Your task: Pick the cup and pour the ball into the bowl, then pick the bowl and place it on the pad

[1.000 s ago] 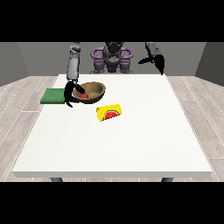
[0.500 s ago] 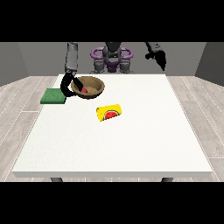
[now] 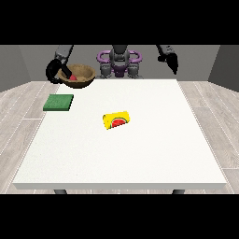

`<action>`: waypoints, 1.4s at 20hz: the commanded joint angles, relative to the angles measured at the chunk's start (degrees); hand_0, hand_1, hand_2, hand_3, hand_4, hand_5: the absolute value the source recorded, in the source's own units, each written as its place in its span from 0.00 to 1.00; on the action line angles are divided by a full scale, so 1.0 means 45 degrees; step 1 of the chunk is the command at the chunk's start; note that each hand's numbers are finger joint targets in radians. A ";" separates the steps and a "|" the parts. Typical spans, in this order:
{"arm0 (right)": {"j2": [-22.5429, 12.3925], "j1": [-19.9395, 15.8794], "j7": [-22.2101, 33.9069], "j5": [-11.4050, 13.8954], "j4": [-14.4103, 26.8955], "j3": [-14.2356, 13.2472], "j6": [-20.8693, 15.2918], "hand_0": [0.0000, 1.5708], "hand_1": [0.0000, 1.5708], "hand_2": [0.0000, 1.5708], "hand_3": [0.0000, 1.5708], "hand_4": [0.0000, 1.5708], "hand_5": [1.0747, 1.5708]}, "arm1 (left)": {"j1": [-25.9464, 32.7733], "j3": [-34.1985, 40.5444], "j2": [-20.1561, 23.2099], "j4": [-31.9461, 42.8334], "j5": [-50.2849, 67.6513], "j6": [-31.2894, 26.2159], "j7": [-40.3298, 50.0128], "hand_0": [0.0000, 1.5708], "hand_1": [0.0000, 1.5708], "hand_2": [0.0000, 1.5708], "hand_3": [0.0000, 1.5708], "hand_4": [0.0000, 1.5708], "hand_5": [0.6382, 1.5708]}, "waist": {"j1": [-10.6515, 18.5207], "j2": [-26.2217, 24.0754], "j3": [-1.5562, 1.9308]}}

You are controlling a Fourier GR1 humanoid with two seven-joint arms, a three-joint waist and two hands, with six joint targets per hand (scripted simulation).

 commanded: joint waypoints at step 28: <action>-0.3383 0.0448 -0.2394 -0.1288 0.0595 -0.3015 0.0298 0.78 0.78 0.90 0.83 0.00 0.96 | -0.1187 0.5585 0.6572 0.2573 0.4215 -0.5328 -0.2282 0.00 0.00 0.00 0.00 0.76 0.99 | 0.0581 0.3970 0.0021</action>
